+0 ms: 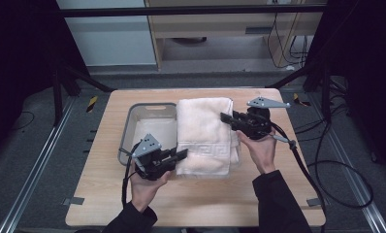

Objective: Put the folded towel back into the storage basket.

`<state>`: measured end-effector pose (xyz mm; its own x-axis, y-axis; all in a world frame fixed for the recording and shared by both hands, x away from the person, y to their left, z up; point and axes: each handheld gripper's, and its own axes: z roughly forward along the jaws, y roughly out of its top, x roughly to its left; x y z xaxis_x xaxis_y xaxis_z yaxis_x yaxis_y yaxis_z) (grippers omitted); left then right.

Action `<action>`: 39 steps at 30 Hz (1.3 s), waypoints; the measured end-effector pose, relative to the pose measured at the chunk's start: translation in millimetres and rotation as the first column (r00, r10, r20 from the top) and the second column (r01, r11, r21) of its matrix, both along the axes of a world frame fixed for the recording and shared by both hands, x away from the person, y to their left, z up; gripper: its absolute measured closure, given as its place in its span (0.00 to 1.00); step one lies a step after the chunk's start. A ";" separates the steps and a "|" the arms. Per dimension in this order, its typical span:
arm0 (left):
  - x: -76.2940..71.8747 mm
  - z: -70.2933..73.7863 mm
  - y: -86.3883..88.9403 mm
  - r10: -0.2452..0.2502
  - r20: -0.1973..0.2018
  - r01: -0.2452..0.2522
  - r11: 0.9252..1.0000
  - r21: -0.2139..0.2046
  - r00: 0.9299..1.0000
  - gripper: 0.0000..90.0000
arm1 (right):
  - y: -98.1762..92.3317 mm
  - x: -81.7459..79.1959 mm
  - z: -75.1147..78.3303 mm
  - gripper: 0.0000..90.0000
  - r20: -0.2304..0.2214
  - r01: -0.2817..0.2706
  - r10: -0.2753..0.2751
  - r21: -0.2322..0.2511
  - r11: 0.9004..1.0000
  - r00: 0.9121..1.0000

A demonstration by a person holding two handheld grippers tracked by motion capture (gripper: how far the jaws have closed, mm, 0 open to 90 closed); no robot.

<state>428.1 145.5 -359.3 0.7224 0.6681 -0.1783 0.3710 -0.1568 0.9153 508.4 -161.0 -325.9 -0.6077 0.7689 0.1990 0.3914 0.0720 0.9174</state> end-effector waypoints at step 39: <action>8.6 20.6 59.0 0.139 0.031 -0.138 0.989 -0.045 0.990 0.85 | 67.4 26.5 27.6 0.76 0.036 -0.033 0.033 0.004 0.999 0.999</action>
